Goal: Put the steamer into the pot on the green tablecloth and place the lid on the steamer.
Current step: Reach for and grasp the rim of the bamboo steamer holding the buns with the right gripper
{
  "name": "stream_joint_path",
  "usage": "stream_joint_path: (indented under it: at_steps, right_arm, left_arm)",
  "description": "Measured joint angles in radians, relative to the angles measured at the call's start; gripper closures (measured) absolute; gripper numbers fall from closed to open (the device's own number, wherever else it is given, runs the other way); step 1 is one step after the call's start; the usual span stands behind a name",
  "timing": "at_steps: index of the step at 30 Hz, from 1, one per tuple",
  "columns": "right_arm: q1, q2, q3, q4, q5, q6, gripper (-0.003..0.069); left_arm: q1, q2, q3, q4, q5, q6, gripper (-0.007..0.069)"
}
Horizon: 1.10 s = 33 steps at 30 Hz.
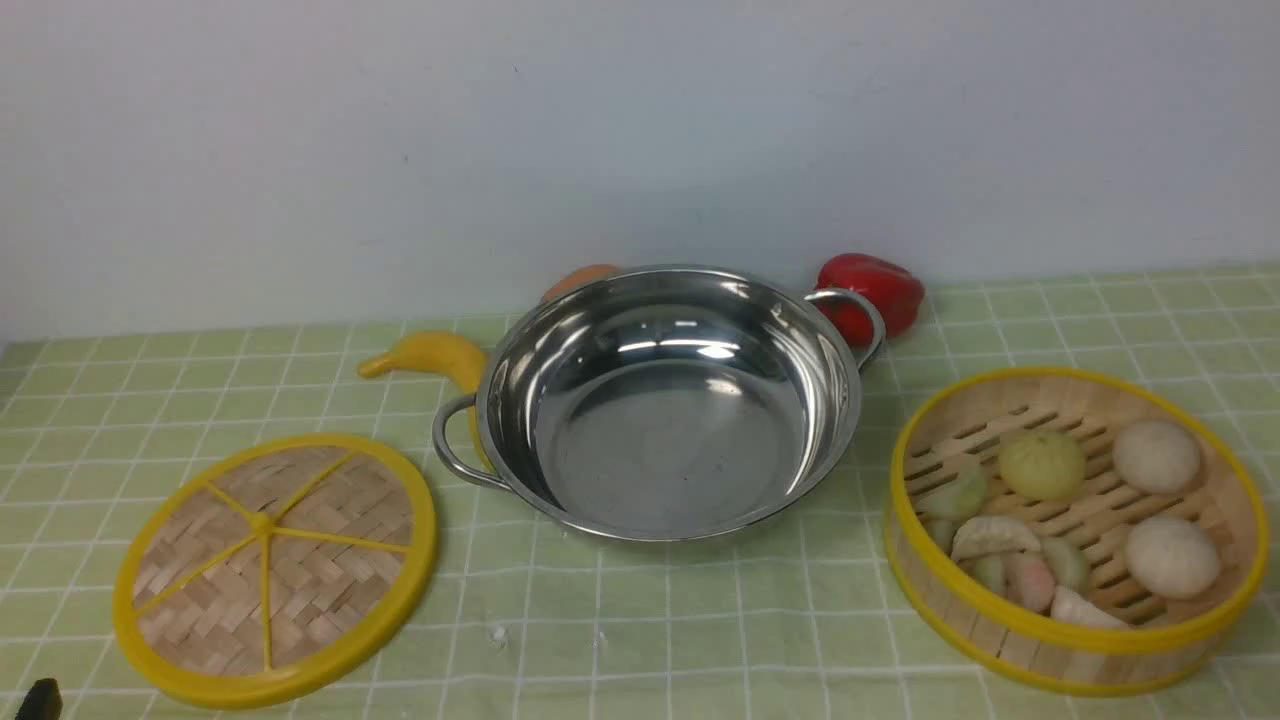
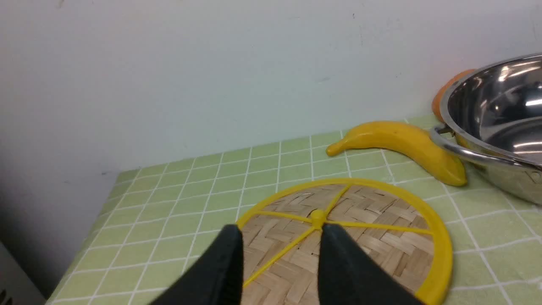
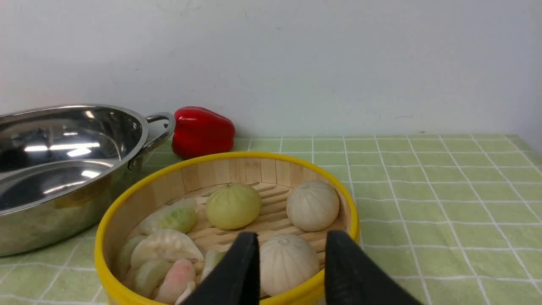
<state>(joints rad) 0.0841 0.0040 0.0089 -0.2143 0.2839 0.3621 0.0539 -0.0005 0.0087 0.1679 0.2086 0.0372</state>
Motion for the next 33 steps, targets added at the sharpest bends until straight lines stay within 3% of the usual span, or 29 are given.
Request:
stream_joint_path:
  at_steps: [22, 25, 33]
  right_arm:
    - [0.000, 0.000, 0.000, 0.004, -0.001, 0.000, 0.0417]
    - [0.000, 0.000, 0.000, 0.042, -0.022, 0.013, 0.0417]
    - [0.000, 0.000, 0.000, 0.285, -0.180, 0.111, 0.0417]
  left_arm:
    - [0.000, 0.000, 0.000, 0.000, 0.000, 0.000, 0.0382]
    - [0.000, 0.000, 0.000, 0.000, 0.000, 0.000, 0.0382]
    - [0.000, 0.000, 0.000, 0.001, -0.001, 0.000, 0.0382]
